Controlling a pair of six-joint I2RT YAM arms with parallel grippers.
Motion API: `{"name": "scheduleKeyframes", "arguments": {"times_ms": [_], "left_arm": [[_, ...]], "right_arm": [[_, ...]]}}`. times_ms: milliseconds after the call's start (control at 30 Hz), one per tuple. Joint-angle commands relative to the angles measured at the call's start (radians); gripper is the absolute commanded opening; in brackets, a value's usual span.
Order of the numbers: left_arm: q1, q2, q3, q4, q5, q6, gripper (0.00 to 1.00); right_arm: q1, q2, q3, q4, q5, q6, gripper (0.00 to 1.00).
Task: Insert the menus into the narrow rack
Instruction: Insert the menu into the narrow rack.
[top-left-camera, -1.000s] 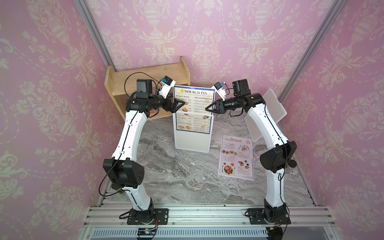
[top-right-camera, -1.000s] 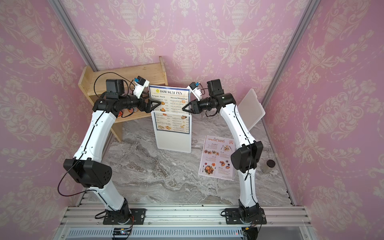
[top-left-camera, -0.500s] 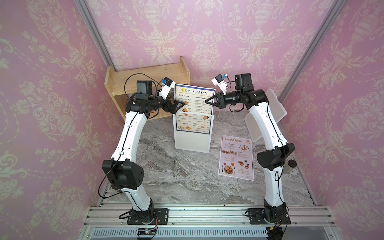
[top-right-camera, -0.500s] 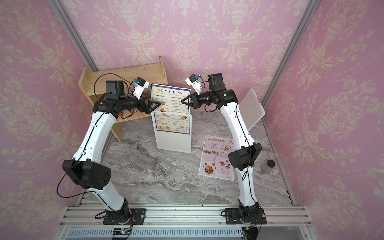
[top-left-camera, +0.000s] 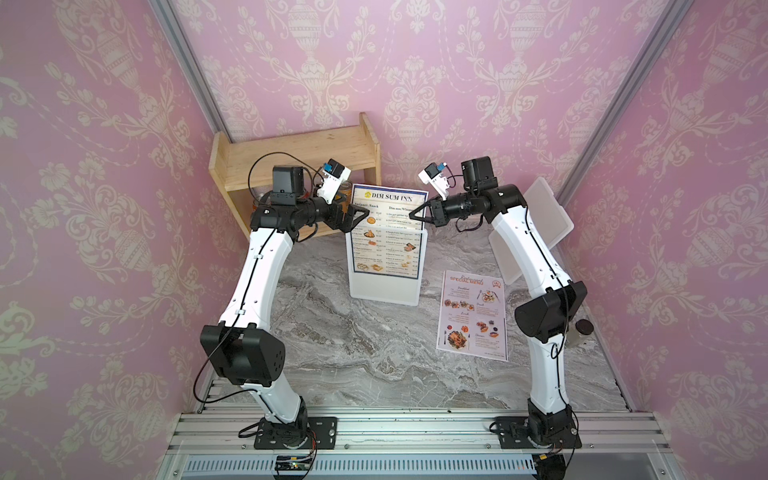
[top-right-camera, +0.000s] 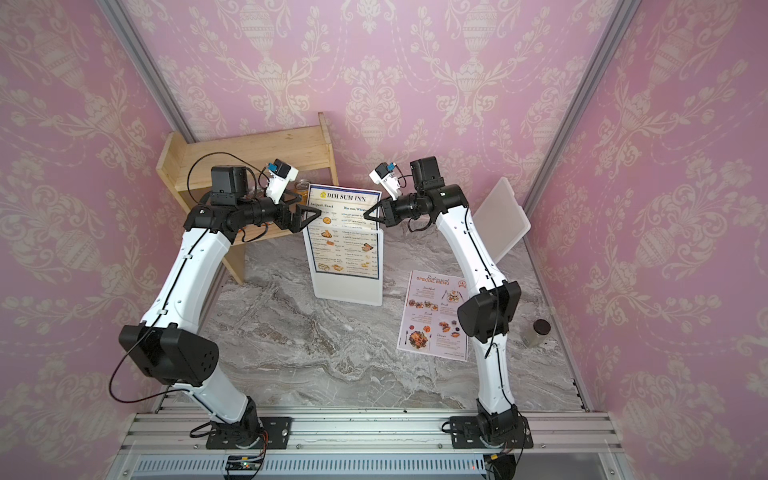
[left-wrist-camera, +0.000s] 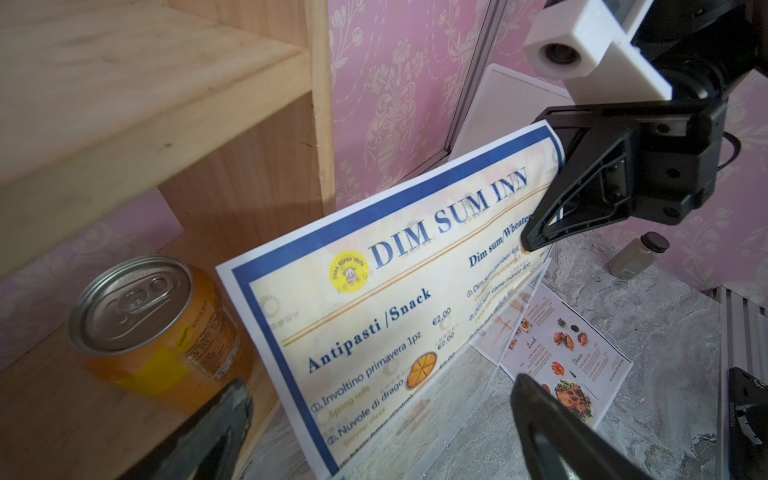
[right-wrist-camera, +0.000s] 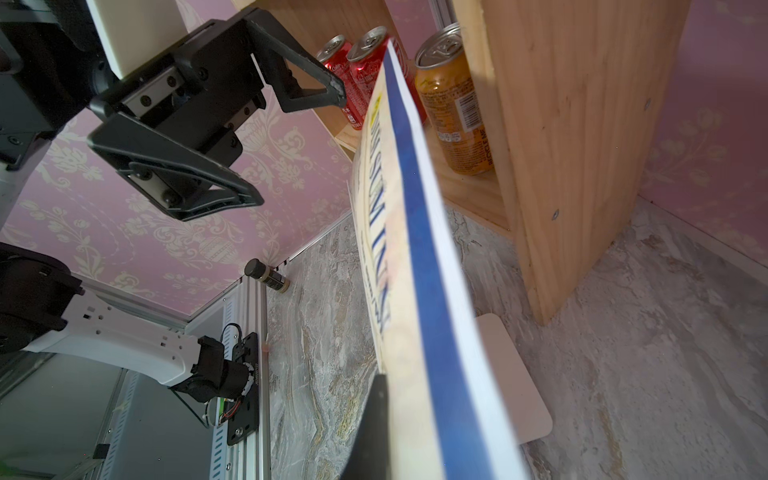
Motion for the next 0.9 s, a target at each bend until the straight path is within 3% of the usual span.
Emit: {"name": "scheduleKeyframes", "arguments": {"times_ms": [0,200,333,367,433,567,867], "left_arm": [[0.006,-0.032,-0.015,0.019,0.016,-0.016,0.99],[0.007,-0.034,-0.019,0.021,0.015,-0.014,0.99],[0.008,-0.038,-0.02,0.01,0.011,-0.005,0.99],[0.008,-0.04,-0.021,0.007,0.008,0.0,0.99],[0.009,-0.044,-0.023,0.003,0.004,0.003,0.99],[0.014,-0.049,-0.028,0.008,0.007,0.004,0.99],[0.014,-0.064,-0.059,0.042,0.016,-0.015,0.99]], "right_arm": [[0.007,-0.057,-0.031,-0.003,0.008,-0.029,0.07],[0.007,-0.039,0.024,0.002,0.024,-0.016,0.4],[0.008,0.026,0.155,-0.021,0.012,0.013,0.44],[0.009,0.042,0.19,-0.029,0.01,0.019,0.42],[0.011,0.058,0.23,-0.041,0.01,0.02,0.29],[0.015,0.049,0.209,-0.043,0.01,0.009,0.13],[0.018,0.022,0.143,-0.045,0.026,-0.007,0.02]]}}
